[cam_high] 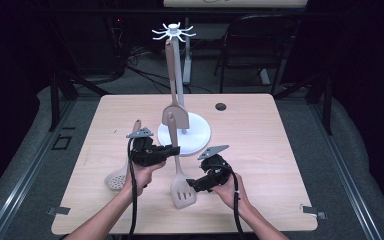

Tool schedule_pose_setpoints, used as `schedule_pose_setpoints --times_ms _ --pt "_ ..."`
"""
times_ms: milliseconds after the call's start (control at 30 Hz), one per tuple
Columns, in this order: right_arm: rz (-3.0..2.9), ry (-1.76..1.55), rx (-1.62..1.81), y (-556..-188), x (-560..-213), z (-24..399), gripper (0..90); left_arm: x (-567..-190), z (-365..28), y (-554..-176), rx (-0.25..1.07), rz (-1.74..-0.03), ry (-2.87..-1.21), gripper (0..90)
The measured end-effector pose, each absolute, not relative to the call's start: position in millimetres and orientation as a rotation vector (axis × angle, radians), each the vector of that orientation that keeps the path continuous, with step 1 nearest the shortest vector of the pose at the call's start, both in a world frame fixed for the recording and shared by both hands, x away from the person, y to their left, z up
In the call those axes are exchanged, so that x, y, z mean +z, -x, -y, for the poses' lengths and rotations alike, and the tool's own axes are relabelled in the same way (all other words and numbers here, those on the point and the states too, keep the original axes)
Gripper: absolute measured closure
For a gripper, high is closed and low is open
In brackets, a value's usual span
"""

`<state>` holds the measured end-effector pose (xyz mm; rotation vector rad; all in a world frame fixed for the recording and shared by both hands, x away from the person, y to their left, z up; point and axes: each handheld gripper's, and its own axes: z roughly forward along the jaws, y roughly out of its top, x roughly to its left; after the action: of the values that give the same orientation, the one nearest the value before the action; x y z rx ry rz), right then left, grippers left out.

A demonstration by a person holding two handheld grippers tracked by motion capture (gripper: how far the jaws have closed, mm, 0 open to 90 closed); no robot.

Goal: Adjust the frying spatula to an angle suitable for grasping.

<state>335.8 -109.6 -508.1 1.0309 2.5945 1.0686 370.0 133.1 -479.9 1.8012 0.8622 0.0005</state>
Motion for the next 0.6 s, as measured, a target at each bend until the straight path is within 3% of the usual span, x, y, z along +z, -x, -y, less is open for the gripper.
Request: schedule_pose_setpoints --times_ms 600 --pt "-2.556 -1.056 0.991 -343 -498 141 5.0 -459 -124 -370 0.099 -0.766 -1.812 77.5"
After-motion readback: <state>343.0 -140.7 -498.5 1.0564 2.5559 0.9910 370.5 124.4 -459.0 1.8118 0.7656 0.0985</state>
